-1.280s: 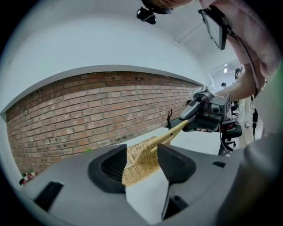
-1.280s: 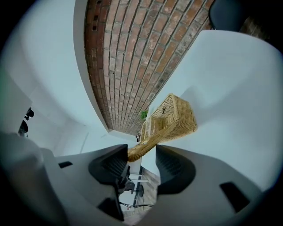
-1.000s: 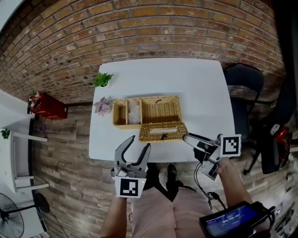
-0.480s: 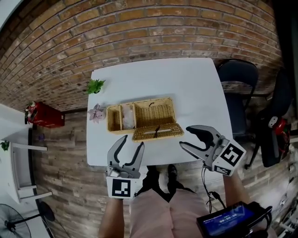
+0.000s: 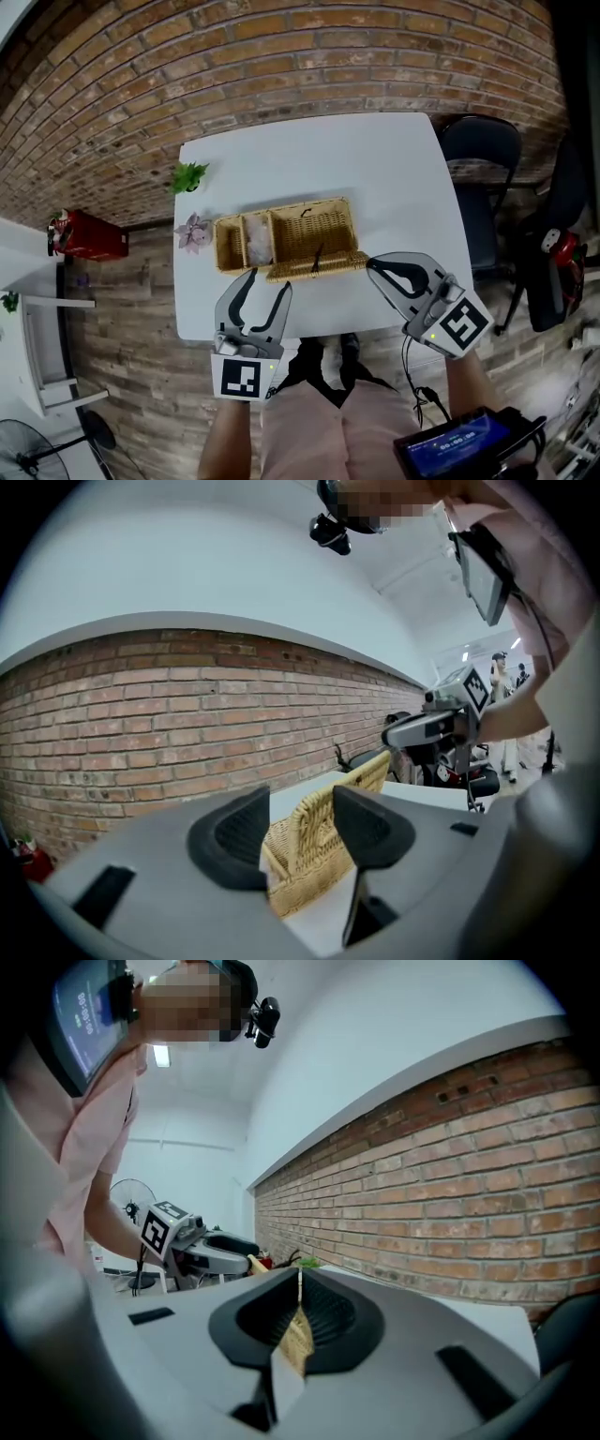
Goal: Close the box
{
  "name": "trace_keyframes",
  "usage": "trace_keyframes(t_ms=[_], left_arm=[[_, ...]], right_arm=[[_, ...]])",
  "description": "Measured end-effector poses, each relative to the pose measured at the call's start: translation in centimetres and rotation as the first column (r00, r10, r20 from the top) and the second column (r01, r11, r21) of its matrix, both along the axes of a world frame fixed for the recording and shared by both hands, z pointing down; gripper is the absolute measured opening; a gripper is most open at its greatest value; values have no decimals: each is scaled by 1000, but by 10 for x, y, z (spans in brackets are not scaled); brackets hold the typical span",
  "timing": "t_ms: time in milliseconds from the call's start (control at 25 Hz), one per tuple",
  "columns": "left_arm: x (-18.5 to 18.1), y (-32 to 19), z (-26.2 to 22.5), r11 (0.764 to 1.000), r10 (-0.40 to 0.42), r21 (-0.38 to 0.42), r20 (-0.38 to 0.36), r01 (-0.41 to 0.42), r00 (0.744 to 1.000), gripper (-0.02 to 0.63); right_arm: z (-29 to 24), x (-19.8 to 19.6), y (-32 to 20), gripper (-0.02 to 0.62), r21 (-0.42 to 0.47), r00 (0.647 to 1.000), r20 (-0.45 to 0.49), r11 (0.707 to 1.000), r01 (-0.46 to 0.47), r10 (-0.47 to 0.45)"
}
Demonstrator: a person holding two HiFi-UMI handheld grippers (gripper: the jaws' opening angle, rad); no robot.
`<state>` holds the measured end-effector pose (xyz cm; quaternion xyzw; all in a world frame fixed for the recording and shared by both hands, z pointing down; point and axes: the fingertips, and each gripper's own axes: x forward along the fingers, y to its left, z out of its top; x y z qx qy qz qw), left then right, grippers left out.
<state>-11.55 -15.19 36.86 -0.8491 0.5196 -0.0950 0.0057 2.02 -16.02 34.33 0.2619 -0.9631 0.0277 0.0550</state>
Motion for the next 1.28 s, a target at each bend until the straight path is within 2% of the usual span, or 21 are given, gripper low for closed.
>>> trace_keyframes(t_ms=[40, 160, 200, 320, 360, 520, 880, 1280], left_arm=[[-1, -3, 0, 1000, 0, -5, -11, 0, 1000, 219], [-1, -10, -2, 1000, 5, -9, -29, -5, 1000, 218], [-1, -12, -2, 1000, 7, -8, -34, -7, 999, 218], [-3, -18, -3, 1000, 7, -14, -51, -8, 999, 216], [-3, -20, -3, 1000, 7, -17, -56, -8, 998, 216], [-3, -29, -4, 1000, 20, -13, -64, -21, 998, 215], [-8, -49, -9, 999, 33, -28, -136, -38, 990, 215], [-23, -68, -2, 998, 21, -54, -162, -30, 987, 215]], right_arm=[[0, -1, 1, 18, -4, 1000, -2, 1000, 11, -11], [4, 0, 3, 158, -22, 999, -13, 998, 52, -52], [6, -1, 2, 178, -16, 998, -26, 998, 58, -58], [11, -5, -8, 167, 22, 996, -77, 999, 39, -37], [12, -6, -12, 145, 31, 996, -86, 999, 27, -24], [17, -9, -29, 115, 49, 995, -104, 999, 2, 4], [21, -9, -61, 95, 8, 995, -78, 998, -62, 63], [44, -8, -100, 89, -61, 988, -126, 993, -99, 91]])
